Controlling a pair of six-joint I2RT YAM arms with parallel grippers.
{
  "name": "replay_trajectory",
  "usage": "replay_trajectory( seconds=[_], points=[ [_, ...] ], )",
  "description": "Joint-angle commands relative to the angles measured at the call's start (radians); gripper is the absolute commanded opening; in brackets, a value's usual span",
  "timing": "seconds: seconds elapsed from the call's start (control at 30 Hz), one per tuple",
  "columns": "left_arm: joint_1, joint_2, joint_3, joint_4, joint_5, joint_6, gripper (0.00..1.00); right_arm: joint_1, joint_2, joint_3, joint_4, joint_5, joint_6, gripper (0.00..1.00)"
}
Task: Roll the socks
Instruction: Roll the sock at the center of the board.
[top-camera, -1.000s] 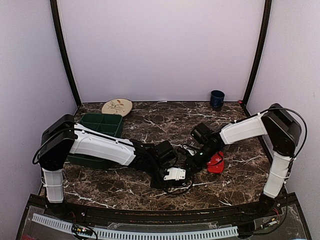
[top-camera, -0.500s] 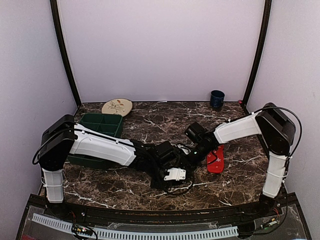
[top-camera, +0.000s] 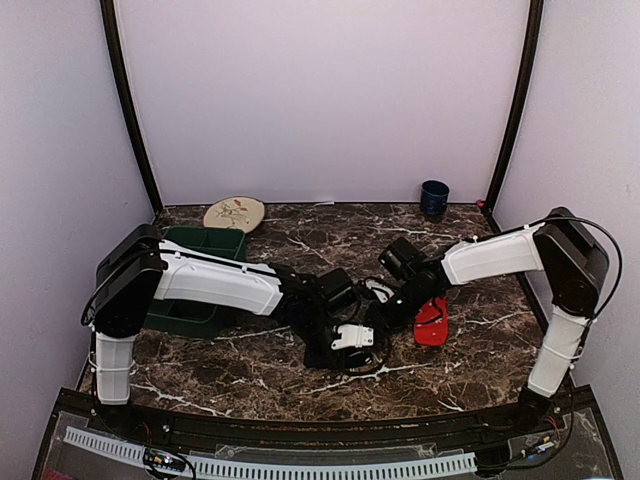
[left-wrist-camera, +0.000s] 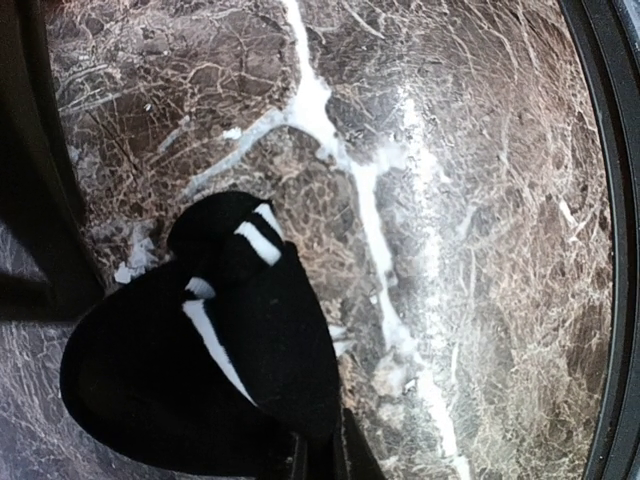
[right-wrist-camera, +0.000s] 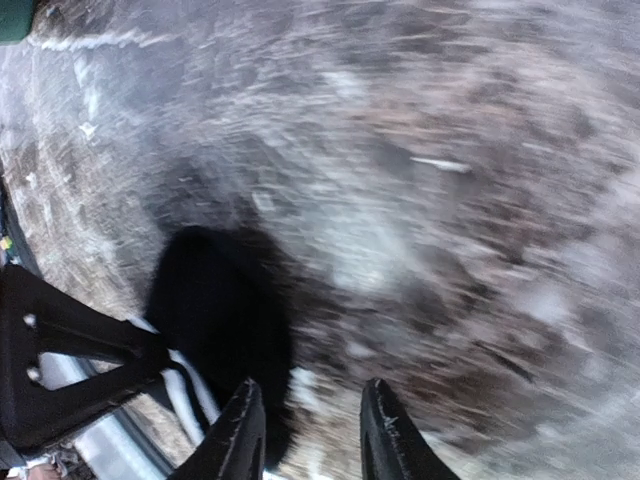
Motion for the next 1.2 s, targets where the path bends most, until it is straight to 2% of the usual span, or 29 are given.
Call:
replay_trajectory(
  seconds=[0.0,0.3,0.67,0.87,1.0,1.17],
  points=[
    [0.017,0.036,0.013,-0.130,0.062,-0.021,0.09,-0.025,-0.051,-0.041,-0.012,0.110,-0.011,0.34],
    [0.043,0.074,0.074,-0.211,0.186,-0.045,0.09,-0.037,-0.182,-0.140,0.028,0.212,-0.004,0.35],
    [0.090,0.134,0.152,-0.302,0.326,-0.072,0.08,-0.014,-0.515,-0.318,0.096,0.407,-0.046,0.35],
    [0.117,0.159,0.173,-0.328,0.384,-0.085,0.07,0.101,-0.588,-0.349,0.098,0.527,-0.141,0.35],
    [0.140,0.175,0.182,-0.341,0.418,-0.089,0.07,0.232,-0.598,-0.348,0.111,0.642,-0.194,0.35],
    [0.164,0.199,0.196,-0.361,0.464,-0.094,0.06,0.333,-0.584,-0.337,0.109,0.716,-0.217,0.35]
  ],
)
